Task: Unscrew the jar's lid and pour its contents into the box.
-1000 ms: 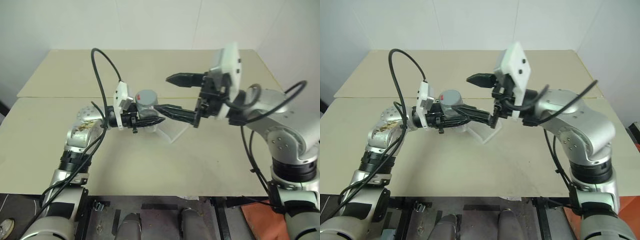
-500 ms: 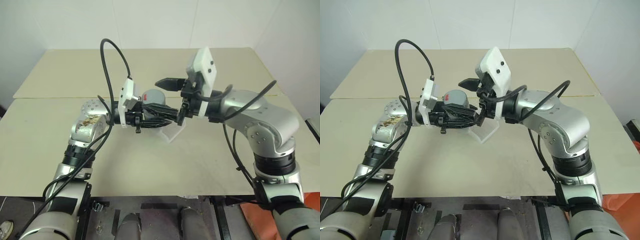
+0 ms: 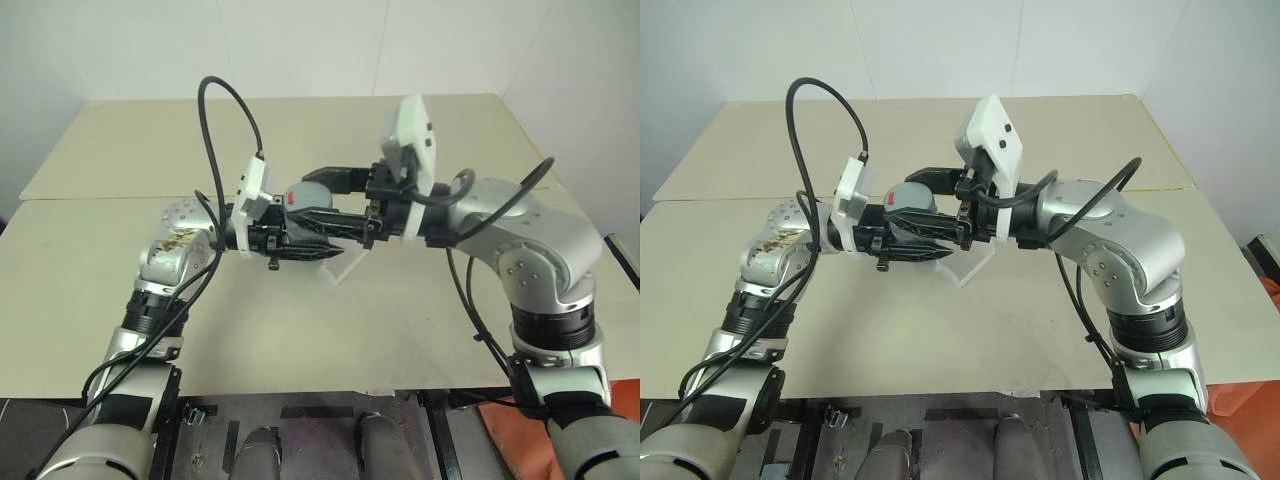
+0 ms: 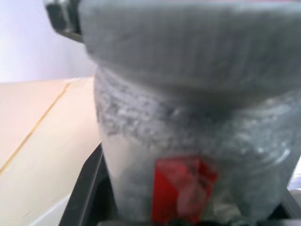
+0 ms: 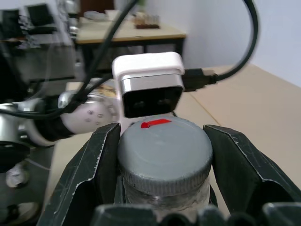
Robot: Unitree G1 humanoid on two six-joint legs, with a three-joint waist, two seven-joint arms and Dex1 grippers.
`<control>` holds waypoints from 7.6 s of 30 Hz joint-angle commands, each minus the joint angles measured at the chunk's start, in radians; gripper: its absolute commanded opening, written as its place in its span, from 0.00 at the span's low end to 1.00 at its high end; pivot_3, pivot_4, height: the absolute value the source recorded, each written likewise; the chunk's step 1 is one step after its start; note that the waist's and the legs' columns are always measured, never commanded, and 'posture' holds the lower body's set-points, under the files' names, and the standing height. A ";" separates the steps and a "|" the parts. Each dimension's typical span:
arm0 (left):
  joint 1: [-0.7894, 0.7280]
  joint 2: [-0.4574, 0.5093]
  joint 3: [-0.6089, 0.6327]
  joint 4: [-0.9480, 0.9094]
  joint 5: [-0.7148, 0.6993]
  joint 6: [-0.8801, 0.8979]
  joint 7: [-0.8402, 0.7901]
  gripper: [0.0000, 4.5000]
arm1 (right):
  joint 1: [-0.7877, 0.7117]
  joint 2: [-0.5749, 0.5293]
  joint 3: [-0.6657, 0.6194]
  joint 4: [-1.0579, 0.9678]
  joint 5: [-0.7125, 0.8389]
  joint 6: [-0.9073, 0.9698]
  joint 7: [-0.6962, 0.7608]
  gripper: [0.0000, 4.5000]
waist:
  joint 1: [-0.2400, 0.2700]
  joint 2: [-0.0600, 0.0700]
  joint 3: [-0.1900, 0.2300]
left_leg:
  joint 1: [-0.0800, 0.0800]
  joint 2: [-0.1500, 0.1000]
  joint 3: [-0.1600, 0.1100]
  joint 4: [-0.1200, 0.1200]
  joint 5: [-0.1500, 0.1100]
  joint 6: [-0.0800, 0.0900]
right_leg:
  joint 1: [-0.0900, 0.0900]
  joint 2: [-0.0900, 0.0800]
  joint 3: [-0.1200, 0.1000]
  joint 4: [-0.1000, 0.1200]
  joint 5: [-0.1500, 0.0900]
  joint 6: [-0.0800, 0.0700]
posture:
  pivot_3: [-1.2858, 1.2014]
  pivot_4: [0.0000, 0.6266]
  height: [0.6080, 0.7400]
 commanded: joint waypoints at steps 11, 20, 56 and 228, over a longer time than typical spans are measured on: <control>0.037 0.061 0.075 -0.143 -0.100 0.027 -0.075 0.45 | -0.089 -0.028 0.092 0.332 -0.102 -0.257 0.522 0.61 | -0.003 0.000 0.000 | 0.000 0.000 0.000 0.000 0.000 0.000 | 0.000 0.000 0.000 0.000 0.000 0.000 | 0.52 0.24 1.00; 0.090 0.052 0.078 -0.174 -0.086 0.027 -0.026 0.45 | -0.130 0.069 0.060 0.348 -0.136 -0.239 0.406 0.99 | -0.002 0.000 0.000 | 0.000 0.000 0.000 0.000 0.001 -0.002 | -0.001 0.000 0.000 0.001 0.000 0.000 | 0.52 0.24 1.00; 0.128 -0.016 0.102 -0.140 -0.064 -0.027 0.137 0.45 | 0.108 0.029 -0.114 -0.061 -0.082 -0.070 -0.124 0.99 | 0.001 0.000 0.000 | 0.000 0.000 0.000 0.000 0.001 -0.001 | 0.000 0.000 0.000 0.000 0.000 0.000 | 0.52 0.24 1.00; 0.141 0.069 0.127 -0.117 -0.076 -0.011 0.106 0.45 | 0.020 -0.023 -0.112 -0.037 -0.146 0.018 -0.194 0.99 | 0.000 0.001 0.000 | 0.000 0.000 -0.001 0.000 0.001 -0.001 | 0.000 0.000 0.000 0.000 0.000 0.000 | 0.52 0.24 1.00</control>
